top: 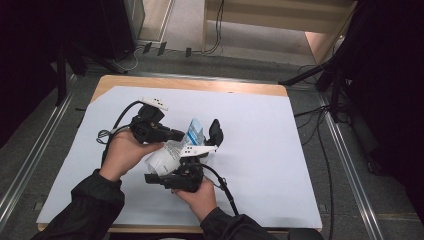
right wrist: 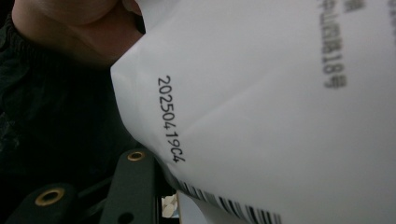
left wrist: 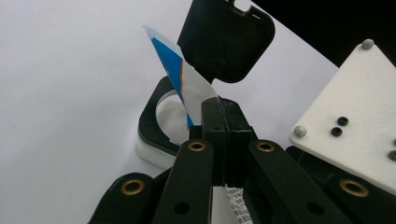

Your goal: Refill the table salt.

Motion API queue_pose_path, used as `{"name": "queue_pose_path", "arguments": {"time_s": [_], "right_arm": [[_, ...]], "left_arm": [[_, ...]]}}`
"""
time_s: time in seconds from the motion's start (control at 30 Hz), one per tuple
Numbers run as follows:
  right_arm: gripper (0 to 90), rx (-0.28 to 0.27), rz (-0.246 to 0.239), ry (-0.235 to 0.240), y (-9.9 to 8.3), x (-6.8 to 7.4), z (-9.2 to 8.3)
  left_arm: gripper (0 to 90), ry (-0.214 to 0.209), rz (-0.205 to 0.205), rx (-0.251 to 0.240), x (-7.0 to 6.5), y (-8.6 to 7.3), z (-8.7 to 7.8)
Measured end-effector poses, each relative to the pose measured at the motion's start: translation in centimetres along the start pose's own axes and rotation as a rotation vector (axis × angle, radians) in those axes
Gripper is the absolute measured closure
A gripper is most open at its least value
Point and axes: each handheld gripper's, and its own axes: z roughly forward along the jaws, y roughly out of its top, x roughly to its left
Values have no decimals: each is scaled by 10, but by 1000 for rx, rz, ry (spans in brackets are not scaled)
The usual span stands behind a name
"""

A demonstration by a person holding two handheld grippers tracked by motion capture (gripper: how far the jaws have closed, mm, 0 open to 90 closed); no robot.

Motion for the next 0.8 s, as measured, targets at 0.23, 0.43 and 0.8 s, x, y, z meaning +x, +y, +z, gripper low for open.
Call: {"name": "queue_pose_path", "arguments": {"time_s": [0.23,0.43,0.8], "right_arm": [[620,-2,-6,-7,1,1,0],[648,2,0,5,1,0,-1],[648,-2,3,2,2,0,-1]], "left_arm": [[900,1,1,-1,0,0,0],[900,1,-5,-8,1,-1,-2],[900,1,-9,-9,2,-1,-3]]}}
